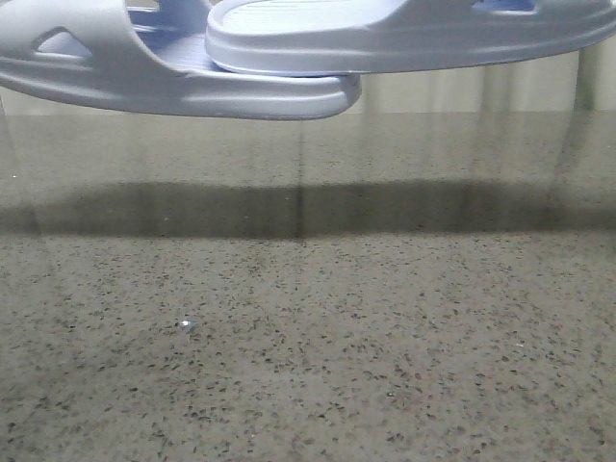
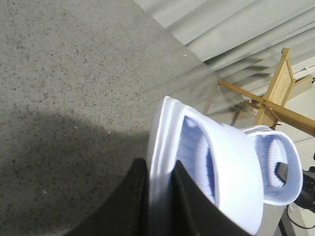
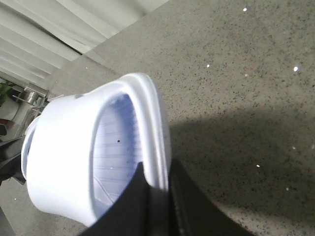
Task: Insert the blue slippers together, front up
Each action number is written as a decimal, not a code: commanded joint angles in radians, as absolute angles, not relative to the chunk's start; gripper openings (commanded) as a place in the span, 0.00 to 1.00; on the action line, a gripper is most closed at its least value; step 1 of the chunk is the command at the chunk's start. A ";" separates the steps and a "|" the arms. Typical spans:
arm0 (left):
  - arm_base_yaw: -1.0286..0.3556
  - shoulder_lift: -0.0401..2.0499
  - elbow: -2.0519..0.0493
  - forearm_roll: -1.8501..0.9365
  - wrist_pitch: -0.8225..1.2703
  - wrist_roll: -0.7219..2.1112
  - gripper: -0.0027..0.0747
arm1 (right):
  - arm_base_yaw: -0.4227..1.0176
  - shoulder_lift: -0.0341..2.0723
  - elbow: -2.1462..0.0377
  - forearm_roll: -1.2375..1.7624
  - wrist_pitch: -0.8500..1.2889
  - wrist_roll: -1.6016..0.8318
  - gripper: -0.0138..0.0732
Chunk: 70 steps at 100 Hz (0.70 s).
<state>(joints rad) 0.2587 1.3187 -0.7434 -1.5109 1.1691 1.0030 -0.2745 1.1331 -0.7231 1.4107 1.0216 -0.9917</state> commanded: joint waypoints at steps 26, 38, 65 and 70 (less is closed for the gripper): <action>0.179 1.293 -0.764 -1.668 1.268 0.995 0.05 | -0.175 1.250 -0.759 1.611 1.046 -1.127 0.04; 0.156 1.293 -0.764 -1.695 1.268 0.993 0.05 | -0.120 1.309 -0.761 1.685 1.065 -1.178 0.04; 0.107 1.293 -0.764 -1.718 1.268 0.993 0.05 | 0.029 1.426 -0.812 1.738 1.083 -1.237 0.04; 0.107 1.293 -0.764 -1.720 1.268 0.993 0.05 | 0.049 1.443 -0.825 1.738 1.083 -1.237 0.04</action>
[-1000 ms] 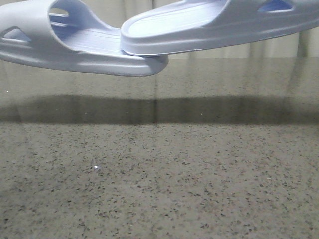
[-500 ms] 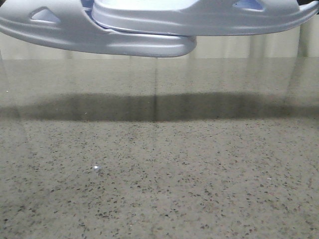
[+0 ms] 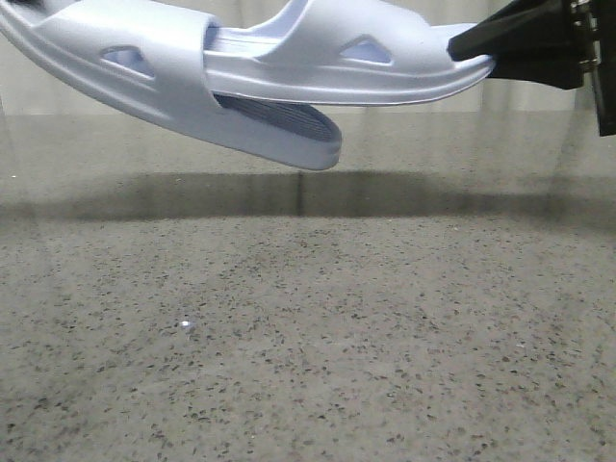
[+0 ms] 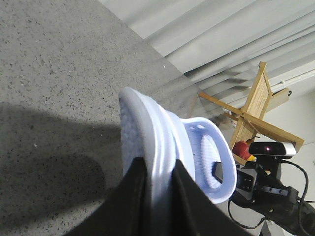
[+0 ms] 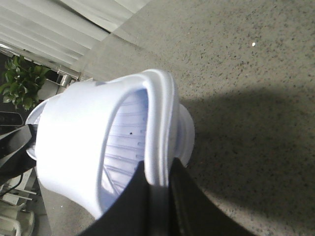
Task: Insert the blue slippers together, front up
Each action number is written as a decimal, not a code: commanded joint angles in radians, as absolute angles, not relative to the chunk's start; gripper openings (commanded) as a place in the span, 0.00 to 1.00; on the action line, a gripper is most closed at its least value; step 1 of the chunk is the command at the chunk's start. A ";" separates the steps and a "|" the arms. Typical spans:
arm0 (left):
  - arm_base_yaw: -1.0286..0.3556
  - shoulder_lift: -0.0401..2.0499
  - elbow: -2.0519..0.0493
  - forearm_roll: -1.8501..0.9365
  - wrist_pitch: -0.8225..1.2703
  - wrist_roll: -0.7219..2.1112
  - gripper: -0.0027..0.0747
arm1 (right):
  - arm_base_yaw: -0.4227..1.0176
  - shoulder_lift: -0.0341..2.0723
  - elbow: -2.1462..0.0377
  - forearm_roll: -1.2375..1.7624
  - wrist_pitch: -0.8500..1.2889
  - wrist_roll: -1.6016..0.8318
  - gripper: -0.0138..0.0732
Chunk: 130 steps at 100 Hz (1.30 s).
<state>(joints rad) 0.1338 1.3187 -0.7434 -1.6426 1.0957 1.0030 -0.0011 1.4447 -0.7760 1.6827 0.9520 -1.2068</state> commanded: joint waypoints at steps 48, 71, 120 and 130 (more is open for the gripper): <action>0.099 1.294 -0.764 -1.714 1.268 0.993 0.05 | 0.132 1.507 -0.921 1.748 1.058 -1.237 0.04; 0.095 1.294 -0.764 -1.710 1.268 0.995 0.05 | 0.141 1.523 -0.936 1.721 1.058 -1.237 0.05; 0.207 1.294 -0.764 -1.637 1.262 0.997 0.05 | -0.082 1.523 -0.936 1.613 1.272 -1.221 0.26; 0.209 1.294 -0.764 -1.637 1.238 0.997 0.05 | -0.145 1.523 -0.936 1.588 1.310 -1.193 0.26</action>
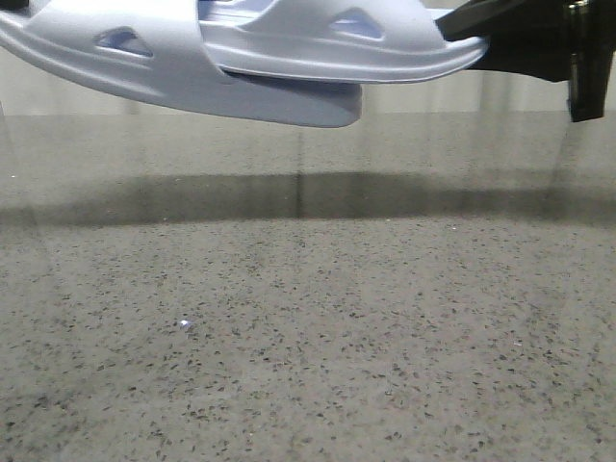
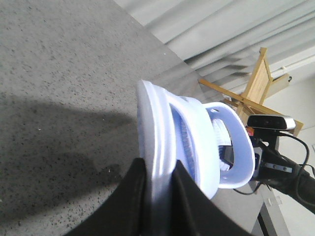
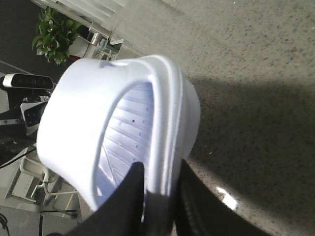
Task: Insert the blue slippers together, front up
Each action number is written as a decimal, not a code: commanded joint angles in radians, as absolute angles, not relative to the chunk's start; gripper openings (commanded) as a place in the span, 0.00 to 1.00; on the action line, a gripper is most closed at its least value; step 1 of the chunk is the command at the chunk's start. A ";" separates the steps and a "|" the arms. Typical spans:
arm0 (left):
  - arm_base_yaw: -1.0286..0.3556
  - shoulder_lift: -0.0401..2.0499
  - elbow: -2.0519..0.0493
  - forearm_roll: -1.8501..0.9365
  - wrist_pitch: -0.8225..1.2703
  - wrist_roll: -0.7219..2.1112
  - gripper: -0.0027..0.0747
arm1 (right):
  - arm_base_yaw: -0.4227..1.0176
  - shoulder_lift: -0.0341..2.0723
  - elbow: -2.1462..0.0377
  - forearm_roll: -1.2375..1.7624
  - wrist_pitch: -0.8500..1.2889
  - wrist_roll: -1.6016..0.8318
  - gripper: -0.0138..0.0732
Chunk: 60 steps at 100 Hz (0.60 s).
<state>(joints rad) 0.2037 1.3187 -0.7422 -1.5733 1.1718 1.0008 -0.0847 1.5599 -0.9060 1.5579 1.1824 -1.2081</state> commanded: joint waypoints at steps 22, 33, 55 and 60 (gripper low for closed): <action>0.209 1.294 -0.764 -1.637 1.181 0.999 0.05 | -0.256 1.468 -0.936 1.490 1.310 -1.183 0.26; 0.207 1.294 -0.764 -1.618 1.149 1.019 0.05 | -0.305 1.433 -0.936 1.483 1.310 -1.183 0.26; 0.171 1.294 -0.762 -1.507 0.995 1.025 0.06 | -0.327 1.394 -0.936 1.471 1.310 -1.181 0.26; 0.150 1.294 -0.758 -1.503 0.962 1.042 0.06 | -0.327 1.392 -0.936 1.469 1.310 -1.181 0.26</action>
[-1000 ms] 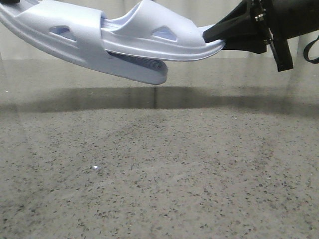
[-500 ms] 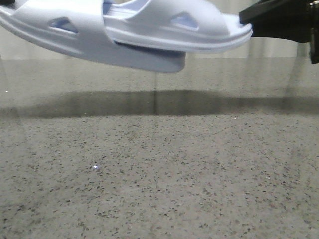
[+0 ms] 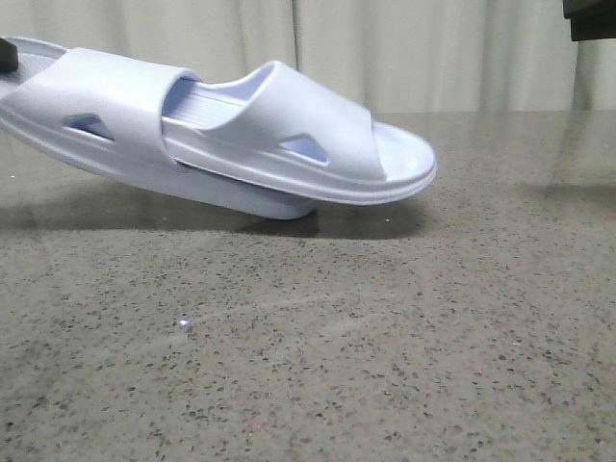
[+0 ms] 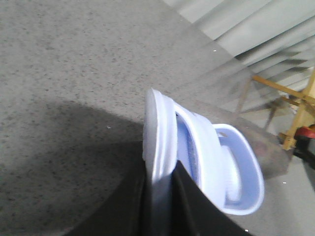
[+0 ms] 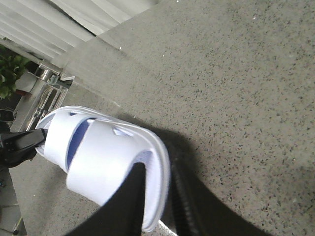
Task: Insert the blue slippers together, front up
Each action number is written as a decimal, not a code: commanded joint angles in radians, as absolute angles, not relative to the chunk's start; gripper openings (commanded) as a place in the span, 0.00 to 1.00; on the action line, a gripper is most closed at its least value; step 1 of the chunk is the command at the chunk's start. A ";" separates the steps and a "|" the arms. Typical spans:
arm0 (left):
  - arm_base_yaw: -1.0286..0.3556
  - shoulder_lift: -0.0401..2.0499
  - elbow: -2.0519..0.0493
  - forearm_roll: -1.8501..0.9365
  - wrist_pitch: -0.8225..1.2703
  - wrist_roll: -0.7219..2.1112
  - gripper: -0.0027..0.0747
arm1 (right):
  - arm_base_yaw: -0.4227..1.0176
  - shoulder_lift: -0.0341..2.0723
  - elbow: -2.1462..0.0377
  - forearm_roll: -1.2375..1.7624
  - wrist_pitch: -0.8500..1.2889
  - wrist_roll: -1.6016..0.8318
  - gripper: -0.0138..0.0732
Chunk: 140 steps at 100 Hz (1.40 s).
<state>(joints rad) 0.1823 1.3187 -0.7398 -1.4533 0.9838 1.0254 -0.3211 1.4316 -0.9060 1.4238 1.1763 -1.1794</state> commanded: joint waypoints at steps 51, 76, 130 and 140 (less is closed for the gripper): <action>0.080 1.292 -0.763 -1.356 0.814 1.134 0.52 | -0.327 1.392 -0.936 1.450 1.310 -1.172 0.26; 0.146 1.218 -0.859 -1.322 0.902 1.134 0.52 | -0.327 1.385 -0.936 1.429 1.310 -1.172 0.24; 0.171 0.992 -0.965 -1.209 0.821 1.135 0.05 | -0.223 1.179 -0.896 1.424 1.066 -1.172 0.06; 0.169 0.960 -0.960 -1.158 0.767 1.135 0.05 | -0.166 1.094 -0.853 1.416 0.908 -1.172 0.06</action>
<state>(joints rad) 0.1711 0.9978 -0.9304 -1.1427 0.8331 1.1321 -0.2084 1.1835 -0.8626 1.3701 1.0296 -1.1677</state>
